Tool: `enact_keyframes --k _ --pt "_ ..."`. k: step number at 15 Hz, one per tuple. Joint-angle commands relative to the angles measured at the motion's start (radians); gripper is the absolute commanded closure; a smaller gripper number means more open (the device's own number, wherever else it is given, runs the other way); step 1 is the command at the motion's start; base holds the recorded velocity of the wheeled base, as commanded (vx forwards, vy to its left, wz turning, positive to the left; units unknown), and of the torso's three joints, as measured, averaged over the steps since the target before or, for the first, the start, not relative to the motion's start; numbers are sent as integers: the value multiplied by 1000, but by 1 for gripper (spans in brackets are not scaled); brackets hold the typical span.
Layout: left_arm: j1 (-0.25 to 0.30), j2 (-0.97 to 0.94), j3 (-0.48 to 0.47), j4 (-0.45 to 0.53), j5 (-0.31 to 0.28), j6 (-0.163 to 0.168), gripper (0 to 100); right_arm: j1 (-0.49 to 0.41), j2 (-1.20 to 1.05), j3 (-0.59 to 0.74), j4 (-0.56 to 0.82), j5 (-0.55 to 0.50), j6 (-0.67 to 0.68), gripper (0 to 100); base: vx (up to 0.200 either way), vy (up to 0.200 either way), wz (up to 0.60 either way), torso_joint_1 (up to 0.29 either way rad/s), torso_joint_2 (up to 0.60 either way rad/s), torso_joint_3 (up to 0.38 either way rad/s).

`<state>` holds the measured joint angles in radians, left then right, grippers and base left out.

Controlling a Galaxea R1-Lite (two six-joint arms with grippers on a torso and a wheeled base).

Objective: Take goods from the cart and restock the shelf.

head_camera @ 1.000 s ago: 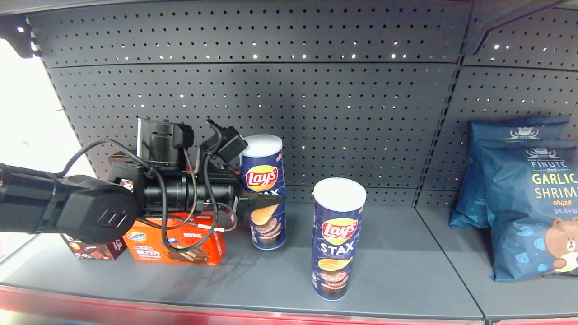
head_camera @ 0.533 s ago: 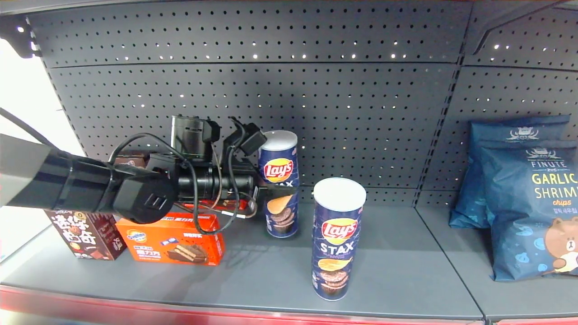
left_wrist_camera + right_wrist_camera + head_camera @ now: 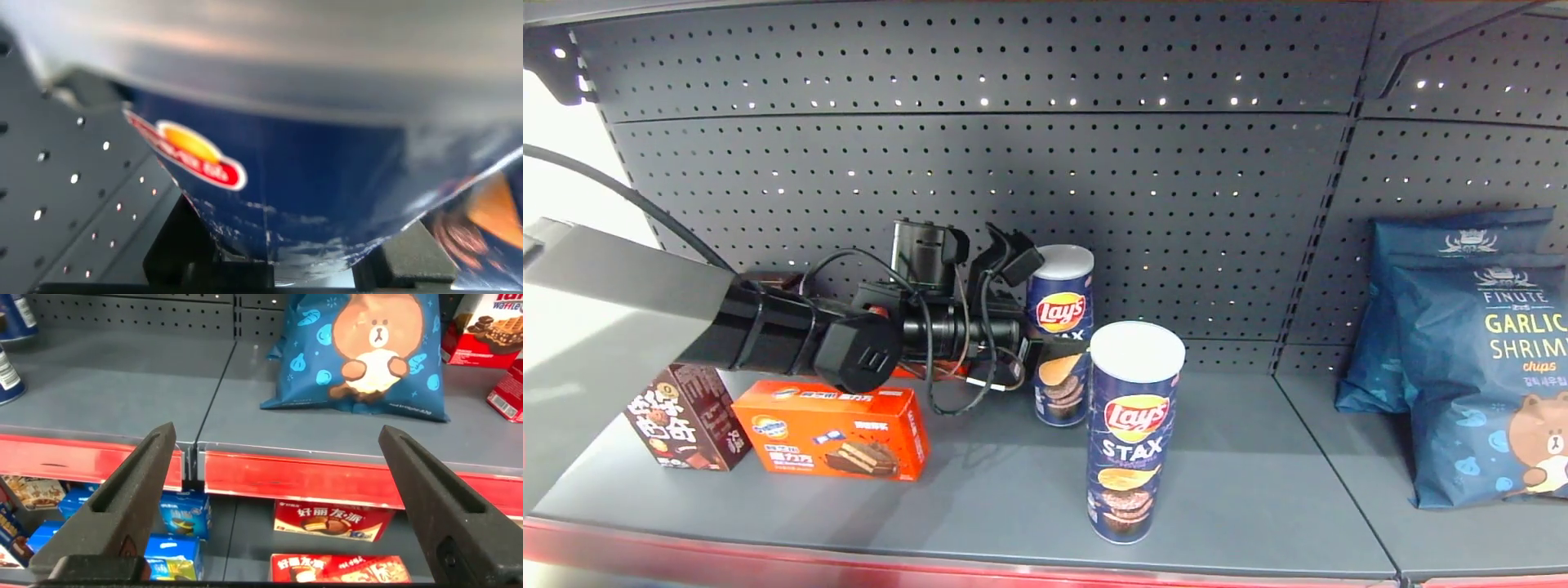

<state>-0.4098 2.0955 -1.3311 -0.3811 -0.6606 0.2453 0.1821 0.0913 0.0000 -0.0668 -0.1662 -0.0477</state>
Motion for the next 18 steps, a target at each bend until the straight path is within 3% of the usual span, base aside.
enact_keyframes --k 1,18 --pt "-3 52 -46 -2 -1 -1 100 0 4 0 -1 1 -1 0 0 0 0 0 0 0" --pt "-29 209 -261 1 -1 -20 100 0 4 0 -1 5 -12 0 0 0 0 0 0 0"
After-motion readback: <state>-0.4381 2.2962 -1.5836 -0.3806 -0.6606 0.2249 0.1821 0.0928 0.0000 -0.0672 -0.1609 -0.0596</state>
